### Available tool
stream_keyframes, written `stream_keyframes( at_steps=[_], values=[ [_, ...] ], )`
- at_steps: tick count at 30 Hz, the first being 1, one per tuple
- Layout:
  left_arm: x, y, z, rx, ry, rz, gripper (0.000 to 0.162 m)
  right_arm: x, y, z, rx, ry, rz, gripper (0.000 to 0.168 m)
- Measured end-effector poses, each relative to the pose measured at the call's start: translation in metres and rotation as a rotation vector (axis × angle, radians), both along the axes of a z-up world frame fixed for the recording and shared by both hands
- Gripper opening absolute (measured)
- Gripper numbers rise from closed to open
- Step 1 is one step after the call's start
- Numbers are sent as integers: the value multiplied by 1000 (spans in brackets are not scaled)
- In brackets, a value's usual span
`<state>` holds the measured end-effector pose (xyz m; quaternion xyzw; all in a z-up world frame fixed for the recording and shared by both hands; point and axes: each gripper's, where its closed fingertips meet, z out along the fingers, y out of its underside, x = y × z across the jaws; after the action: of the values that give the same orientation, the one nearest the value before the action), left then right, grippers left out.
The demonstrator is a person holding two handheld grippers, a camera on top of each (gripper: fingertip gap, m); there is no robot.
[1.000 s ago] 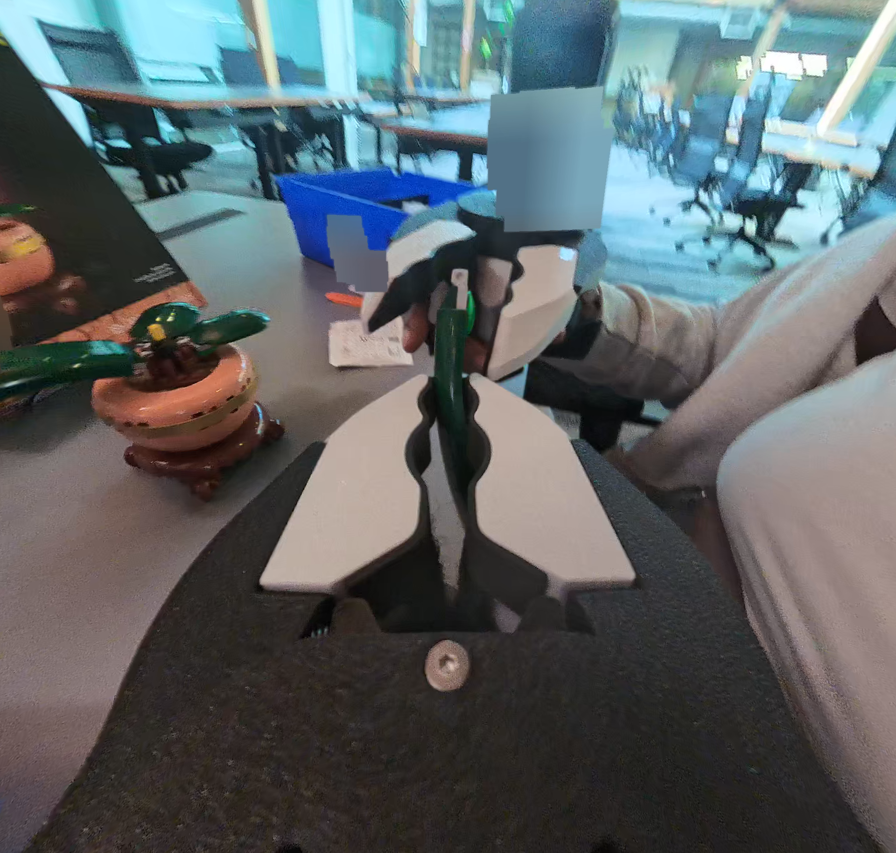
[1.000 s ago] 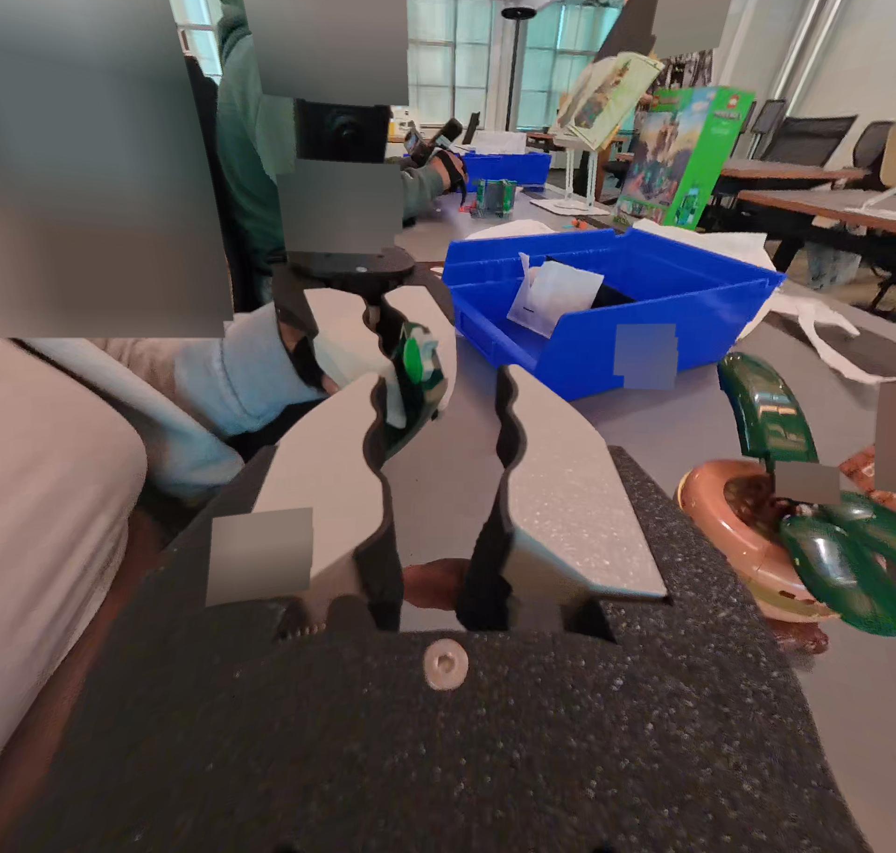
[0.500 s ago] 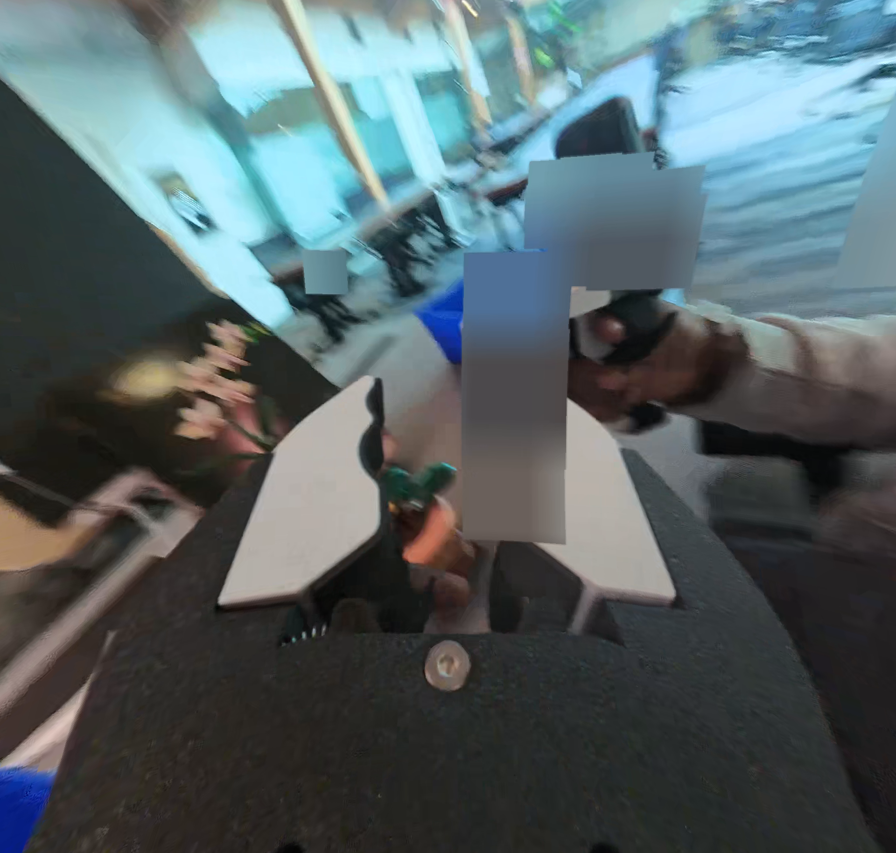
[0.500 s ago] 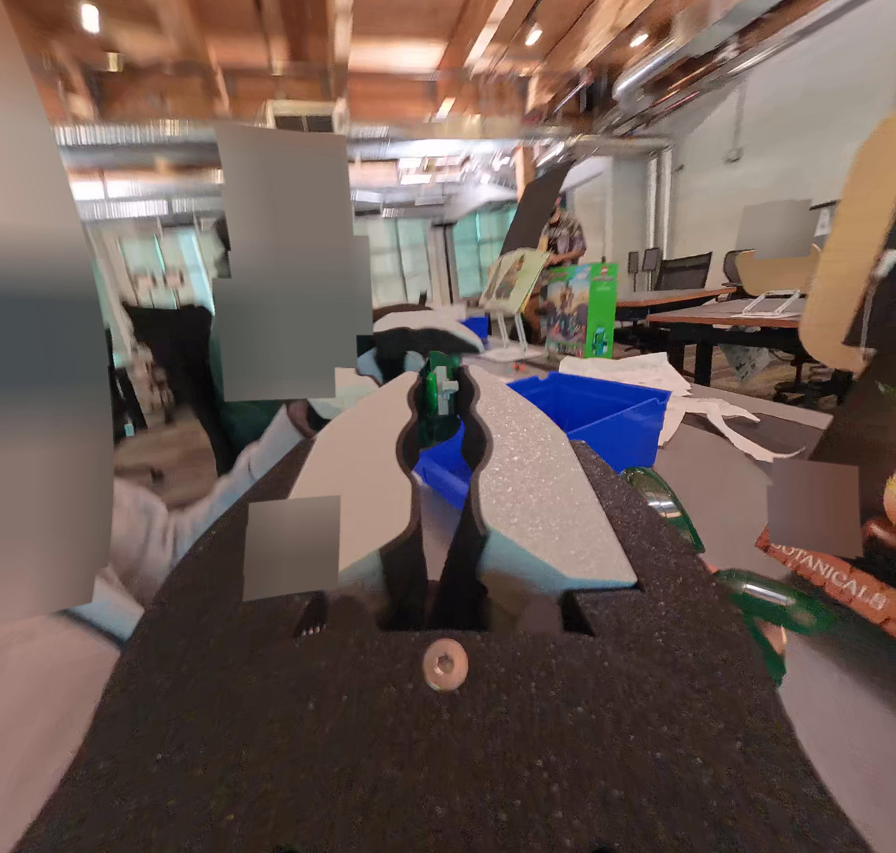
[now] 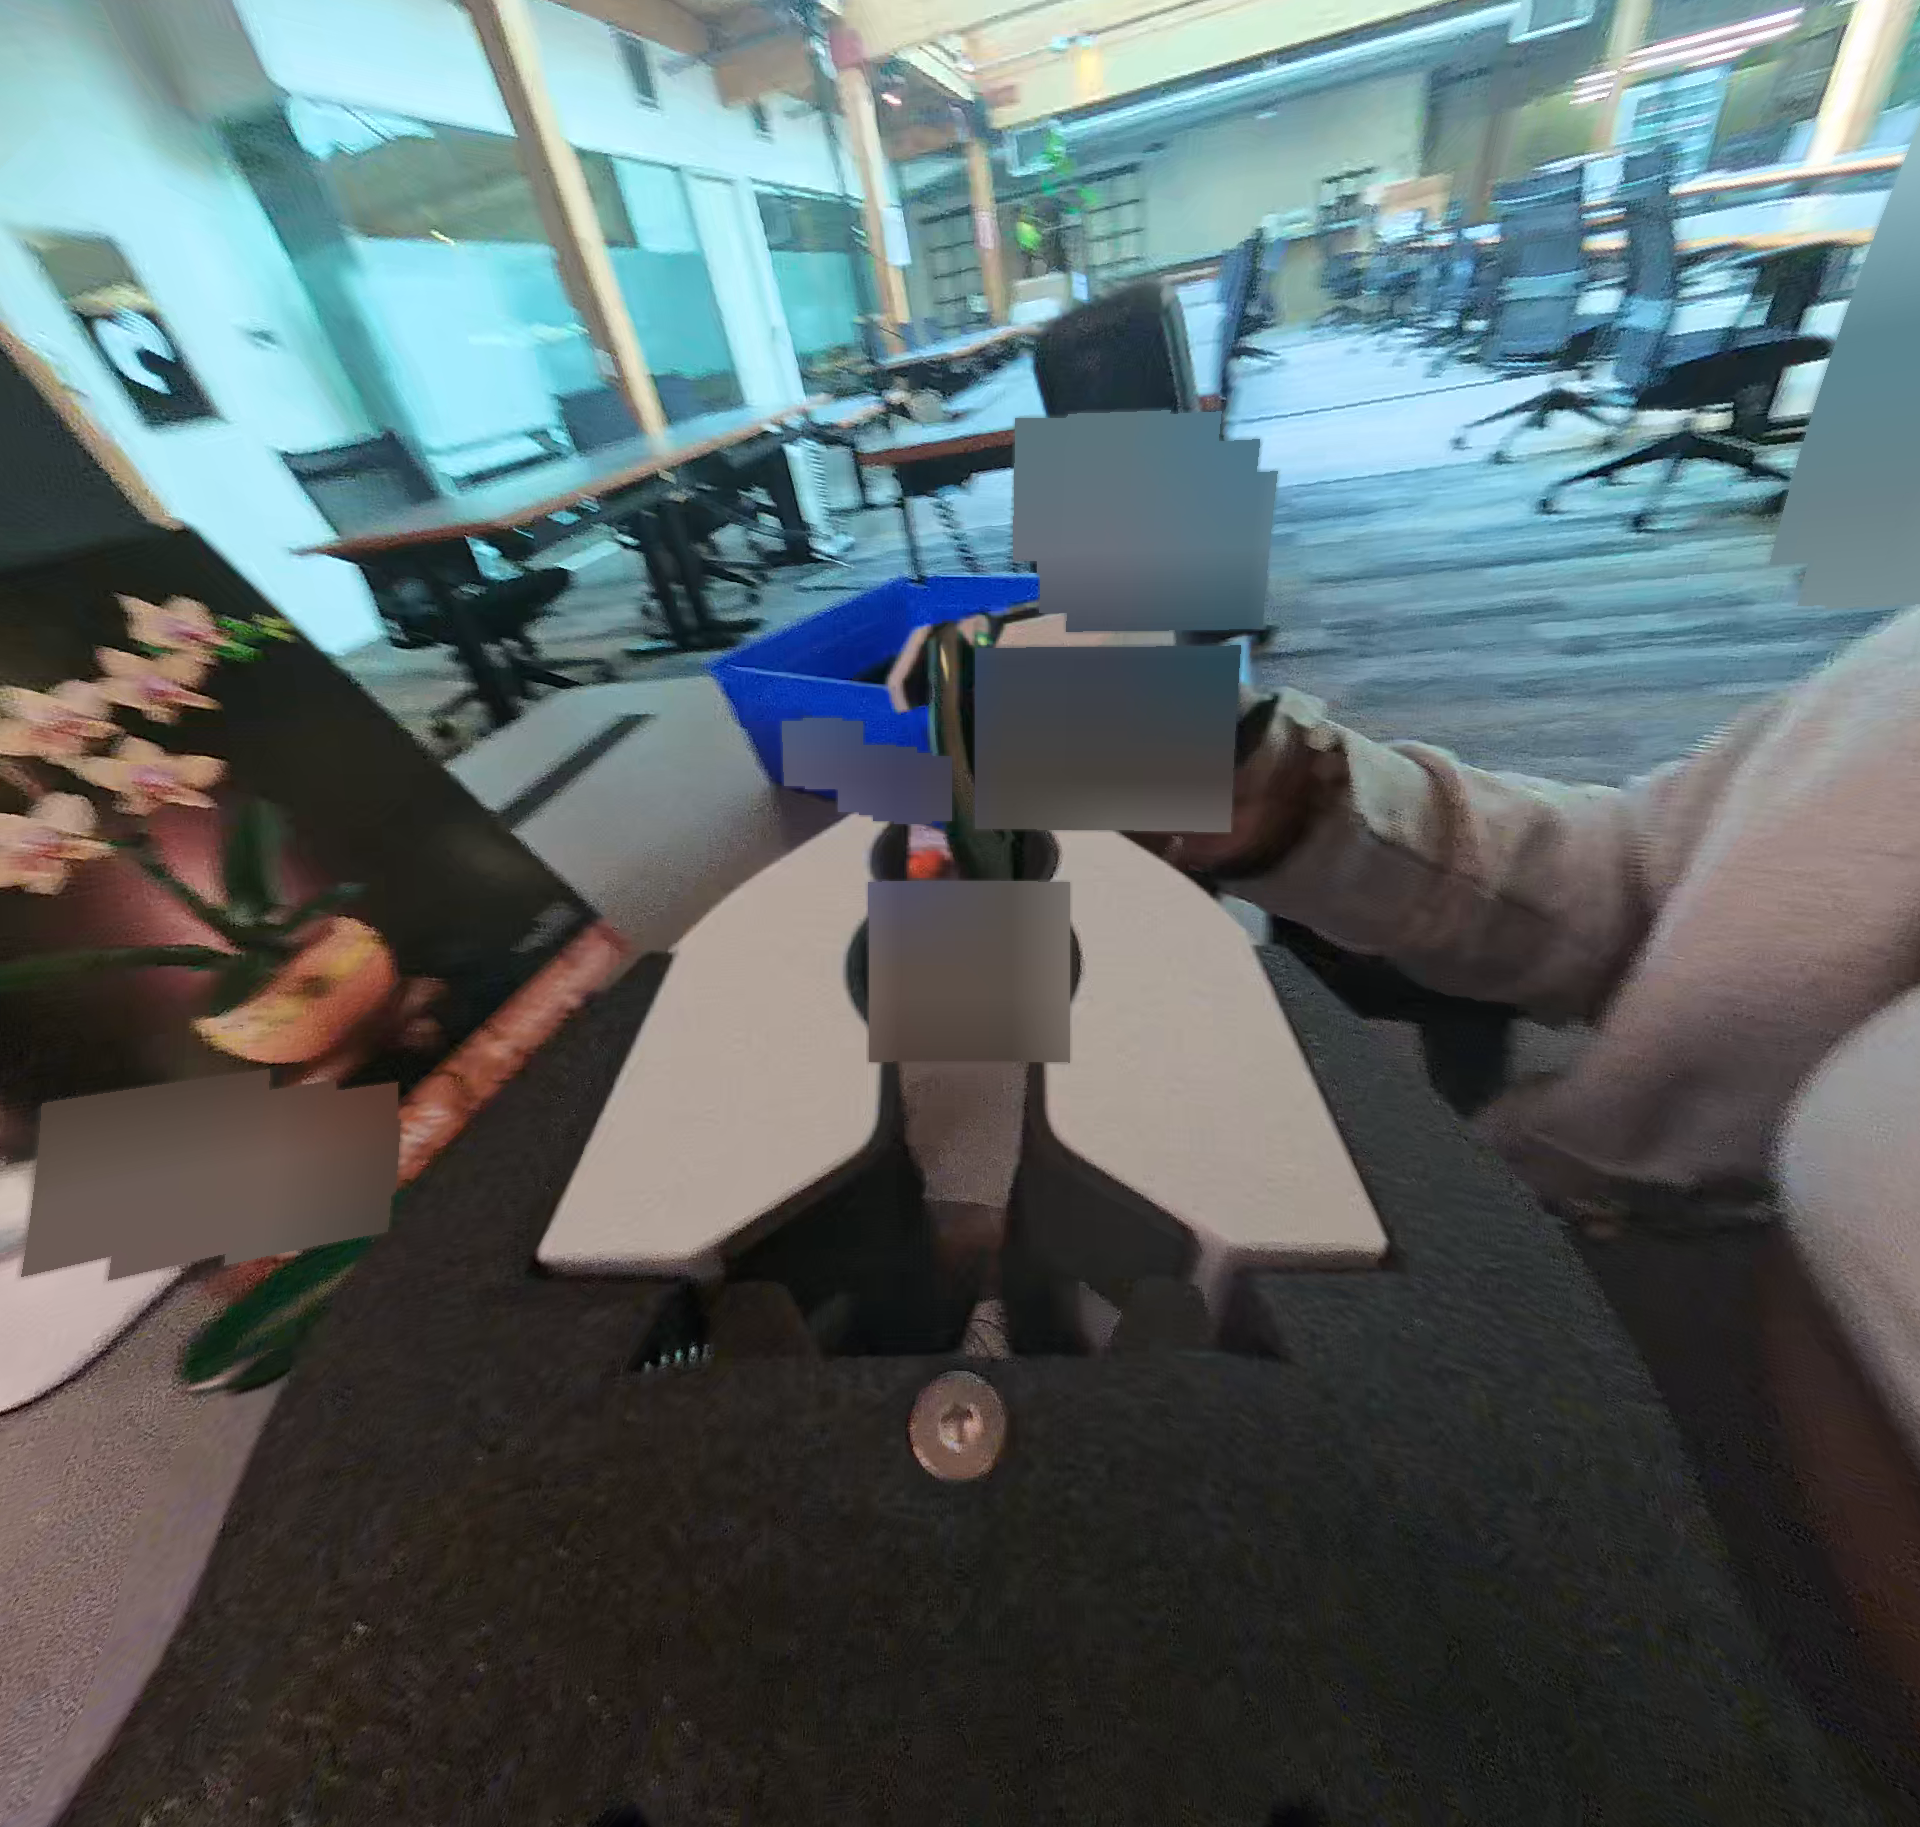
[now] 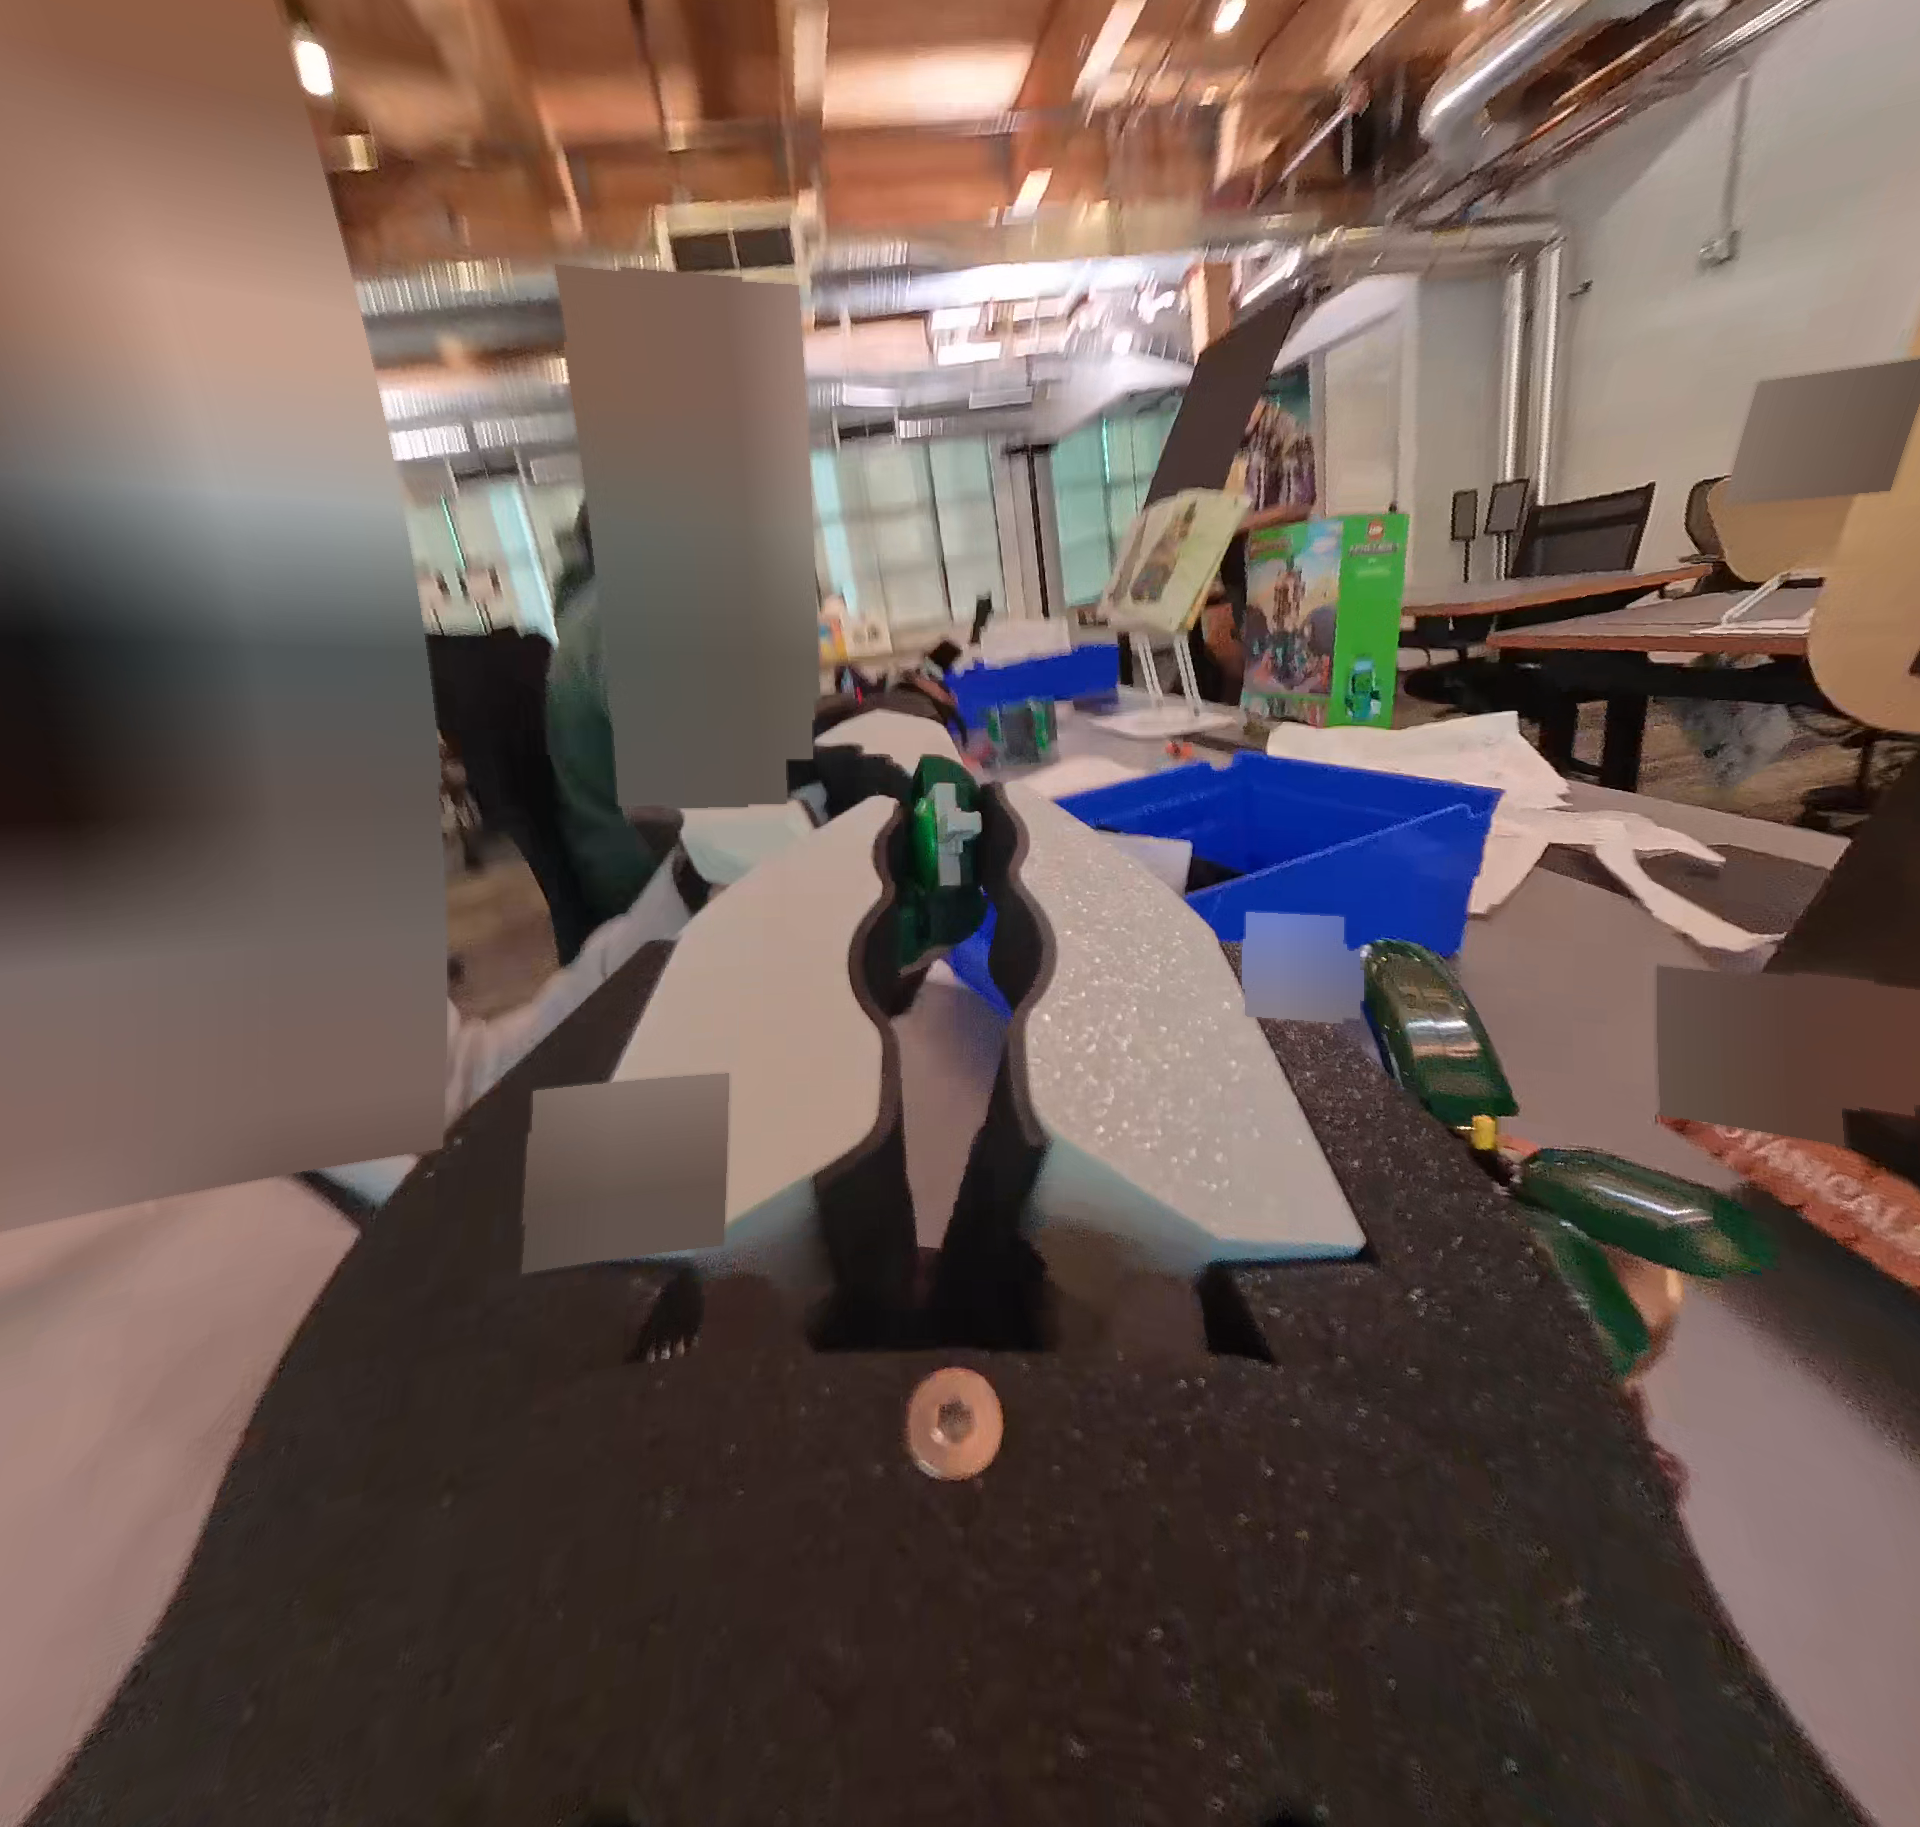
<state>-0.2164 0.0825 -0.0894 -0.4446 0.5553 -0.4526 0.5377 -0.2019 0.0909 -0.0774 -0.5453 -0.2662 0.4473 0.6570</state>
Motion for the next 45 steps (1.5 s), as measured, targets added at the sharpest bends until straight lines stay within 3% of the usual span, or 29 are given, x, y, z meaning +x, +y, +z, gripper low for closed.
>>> stream_keyframes(
  at_steps=[1, 3, 5, 8, 13, 16, 19, 23, 26, 27, 28, 29, 32, 34, 37, 41, 45],
  values=[
    [1, -5, -6, -34, 32, -45, 14, -3, -1, -2, 25, -58, -16, 12],
    [3, -6, -14, -68, 67, -77, 12, -6, -3, 0, 56, -110, -47, 12],
    [2, -2, -7, -131, -19, -89, 10, -7, -3, 5, 95, -112, -85, 13],
    [-4, 8, 9, -288, -172, -120, 6, -9, -2, 4, 91, -82, -107, 34],
    [-6, 17, 12, -338, -224, -85, 5, -12, 6, -5, 47, -46, -101, 11],
    [-4, 15, 3, -258, -164, -79, 6, -7, 7, -10, 49, -107, -110, 9],
    [-2, 11, -17, -112, -9, -62, 29, -7, 4, -18, 48, -246, -99, 10],
    [2, -2, -28, -26, 65, -102, 10, -18, -5, -29, 46, -399, -35, 9],
    [1, -2, -14, -167, -32, -135, 9, -15, -3, -17, 67, -294, -69, 11],
    [0, -2, -8, -226, -74, -158, 9, -14, -1, -15, 74, -256, -86, 21],
    [0, -3, -6, -277, -95, -176, 9, -15, 0, -19, 69, -249, -90, 21],
    [0, -2, -7, -300, -92, -175, 9, -18, -2, -21, 75, -242, -78, 13],
    [0, -3, -10, -318, -86, -187, 9, -19, -2, -23, 100, -215, -82, 8],
    [1, -1, -15, -347, -51, -182, 9, -16, 2, -29, 157, -324, -155, 7],
    [4, 1, -28, -378, 16, -158, 11, -8, 10, -37, 312, -605, -418, 7],
    [9, -2, -30, -475, 11, -192, 12, -3, 7, -37, 391, -699, -556, 7],
    [14, 4, -41, -562, 36, -161, 12, 3, 11, -45, 487, -908, -711, 9]
  ],
)
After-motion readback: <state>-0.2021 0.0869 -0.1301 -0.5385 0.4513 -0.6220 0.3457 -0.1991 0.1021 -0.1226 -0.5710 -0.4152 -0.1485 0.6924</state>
